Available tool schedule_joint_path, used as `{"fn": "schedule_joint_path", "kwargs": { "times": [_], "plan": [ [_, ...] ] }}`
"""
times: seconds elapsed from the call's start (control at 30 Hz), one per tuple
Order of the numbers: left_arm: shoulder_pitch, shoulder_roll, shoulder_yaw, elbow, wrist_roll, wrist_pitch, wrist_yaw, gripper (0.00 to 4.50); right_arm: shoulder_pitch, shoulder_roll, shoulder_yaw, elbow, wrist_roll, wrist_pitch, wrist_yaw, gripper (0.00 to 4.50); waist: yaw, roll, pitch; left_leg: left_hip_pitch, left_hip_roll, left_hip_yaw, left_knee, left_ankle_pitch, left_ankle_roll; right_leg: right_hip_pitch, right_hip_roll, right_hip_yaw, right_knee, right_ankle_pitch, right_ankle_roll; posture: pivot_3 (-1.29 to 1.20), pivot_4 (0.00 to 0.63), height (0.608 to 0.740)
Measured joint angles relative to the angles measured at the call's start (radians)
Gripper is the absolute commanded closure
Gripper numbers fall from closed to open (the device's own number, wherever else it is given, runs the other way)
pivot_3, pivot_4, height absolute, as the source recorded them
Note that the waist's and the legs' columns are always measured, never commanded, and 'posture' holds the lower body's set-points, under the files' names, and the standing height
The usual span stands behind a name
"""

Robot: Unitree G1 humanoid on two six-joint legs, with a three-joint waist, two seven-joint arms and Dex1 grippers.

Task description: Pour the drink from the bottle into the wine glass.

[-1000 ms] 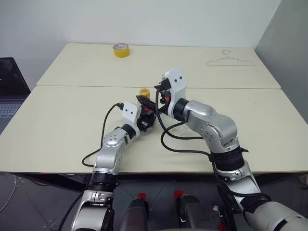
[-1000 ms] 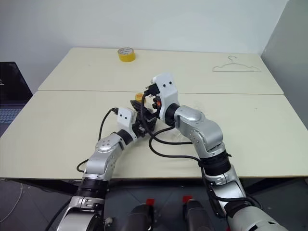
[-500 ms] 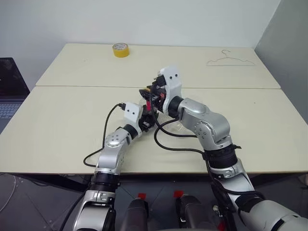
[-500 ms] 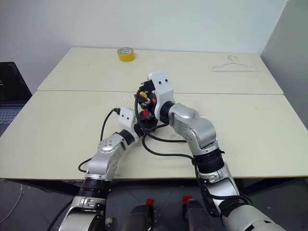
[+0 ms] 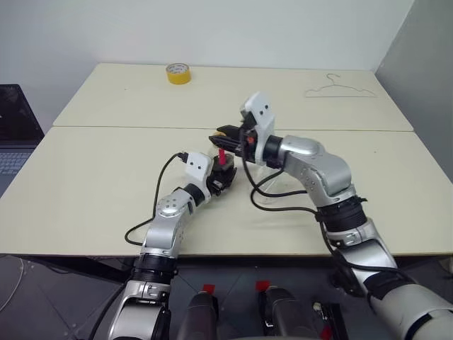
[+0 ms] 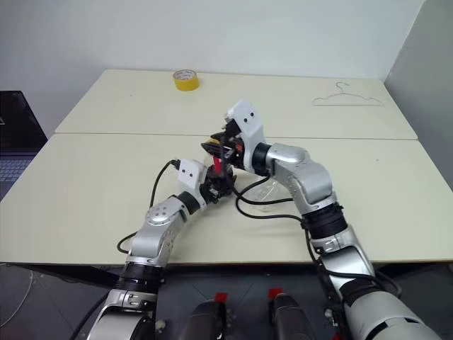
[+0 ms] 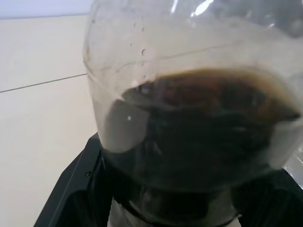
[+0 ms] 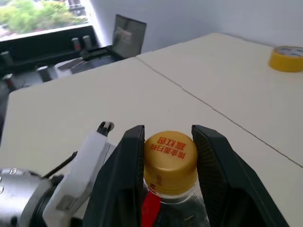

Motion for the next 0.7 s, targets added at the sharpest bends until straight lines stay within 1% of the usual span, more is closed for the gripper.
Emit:
{"fn": "schedule_joint_path", "kwargs": {
  "times": [0.13,0.27,0.4,0.53,0.6,0.7],
  "plan": [
    [0.023,0.004,-0.007,-0.050,-0.010,0.042,-0.017,1.43,-0.065,-0.064,0.036,0.152,-0.012,-0.159,0.229,3.27,-0.002,0.001,-0.001,0.003,0.001,-0.002,-0.002,-0.001,0.002,0.007,0.001,-0.001,-0.008,0.001,0.001,0.00,0.150,0.740],
    [0.035,0.008,-0.011,-0.082,-0.019,0.079,-0.032,1.43,-0.142,-0.074,0.049,0.319,-0.038,-0.297,0.375,3.27,-0.003,0.002,-0.001,0.004,0.001,-0.001,-0.002,-0.002,0.002,0.009,0.001,-0.001,-0.010,0.001,0.001,0.00,0.150,0.740],
    [0.042,0.010,-0.010,-0.098,-0.021,0.101,-0.032,1.43,-0.222,-0.062,0.054,0.497,-0.050,-0.408,0.480,3.27,-0.004,0.002,-0.001,0.007,0.001,-0.001,-0.004,-0.002,0.002,0.010,0.001,-0.001,-0.010,0.001,0.001,0.00,0.150,0.740],
    [0.047,0.013,-0.008,-0.105,-0.031,0.113,-0.032,1.43,-0.257,-0.042,0.039,0.597,-0.049,-0.451,0.522,3.27,-0.005,0.002,-0.001,0.010,0.001,0.000,-0.006,-0.002,0.002,0.012,0.001,0.000,-0.010,0.001,0.000,0.00,0.150,0.740],
    [0.047,0.014,-0.008,-0.109,-0.038,0.119,-0.032,1.43,-0.258,-0.035,0.020,0.609,-0.047,-0.440,0.522,2.53,-0.005,0.002,-0.001,0.010,0.001,0.000,-0.006,-0.003,0.002,0.011,0.001,0.001,-0.010,0.000,0.000,0.00,0.150,0.740],
    [0.050,0.017,-0.009,-0.113,-0.043,0.122,-0.038,1.43,-0.249,-0.042,-0.003,0.595,-0.044,-0.400,0.511,1.57,-0.004,0.002,-0.001,0.010,0.001,0.000,-0.006,-0.003,0.002,0.011,0.000,0.001,-0.010,0.000,0.000,0.00,0.150,0.740]
  ]
}}
